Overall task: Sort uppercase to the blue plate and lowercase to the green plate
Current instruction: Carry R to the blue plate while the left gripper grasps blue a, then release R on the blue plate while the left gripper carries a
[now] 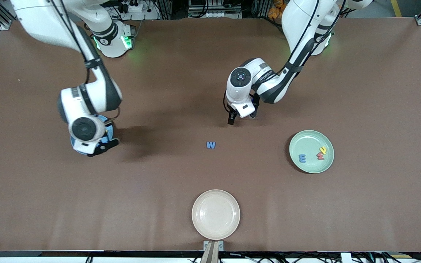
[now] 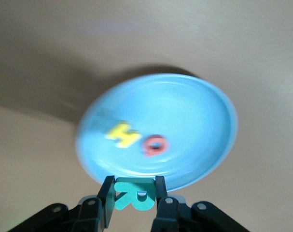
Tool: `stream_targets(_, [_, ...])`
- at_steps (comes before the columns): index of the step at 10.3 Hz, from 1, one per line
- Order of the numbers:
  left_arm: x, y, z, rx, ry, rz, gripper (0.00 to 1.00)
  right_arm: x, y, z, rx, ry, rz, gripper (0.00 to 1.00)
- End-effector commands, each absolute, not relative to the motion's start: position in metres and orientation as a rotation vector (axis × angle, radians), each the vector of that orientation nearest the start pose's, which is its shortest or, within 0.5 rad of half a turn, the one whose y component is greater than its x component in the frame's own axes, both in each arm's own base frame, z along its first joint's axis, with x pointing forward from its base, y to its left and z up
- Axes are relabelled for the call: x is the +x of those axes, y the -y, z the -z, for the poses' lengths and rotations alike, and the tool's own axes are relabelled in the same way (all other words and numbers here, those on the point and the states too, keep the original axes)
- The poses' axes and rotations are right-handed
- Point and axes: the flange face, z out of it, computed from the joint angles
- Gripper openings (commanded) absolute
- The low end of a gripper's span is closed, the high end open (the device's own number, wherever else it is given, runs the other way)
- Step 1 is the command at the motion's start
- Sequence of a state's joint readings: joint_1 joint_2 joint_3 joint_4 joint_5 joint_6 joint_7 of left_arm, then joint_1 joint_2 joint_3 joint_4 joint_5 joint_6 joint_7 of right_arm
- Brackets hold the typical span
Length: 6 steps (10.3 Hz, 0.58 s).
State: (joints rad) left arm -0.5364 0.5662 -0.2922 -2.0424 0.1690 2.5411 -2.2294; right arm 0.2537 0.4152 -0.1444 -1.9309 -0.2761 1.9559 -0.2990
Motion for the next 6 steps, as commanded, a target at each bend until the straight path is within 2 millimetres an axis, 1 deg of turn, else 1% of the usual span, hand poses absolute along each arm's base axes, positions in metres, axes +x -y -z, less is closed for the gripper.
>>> stream_targets(1, [0.382,0.436,-0.159,-2.494,1.865,-0.076,1.00,0.570,-0.009,-0.241,-3.121,1.066,-0.636,0.37])
stream_targets(2, [0.382,0.436,-0.159,-2.494,1.865,-0.076,1.00,0.569,0.008,-0.228,-3.090,1.161,-0.591,0.40])
stream_targets(4, [0.385,0.435,-0.159,-2.505,1.857,-0.061,1.00,0.562,0.013,-0.215,-3.076,1.166,-0.602,0.42])
stream_targets(5, [0.385,0.435,-0.162,-2.505,1.864,-0.052,1.00,0.562,0.013,-0.214,-3.076,1.166,-0.605,0.59])
stream_targets(6, [0.390,0.432,-0.164,-2.506,1.872,-0.028,1.00,0.562,0.013,-0.214,-3.076,1.166,-0.605,0.64])
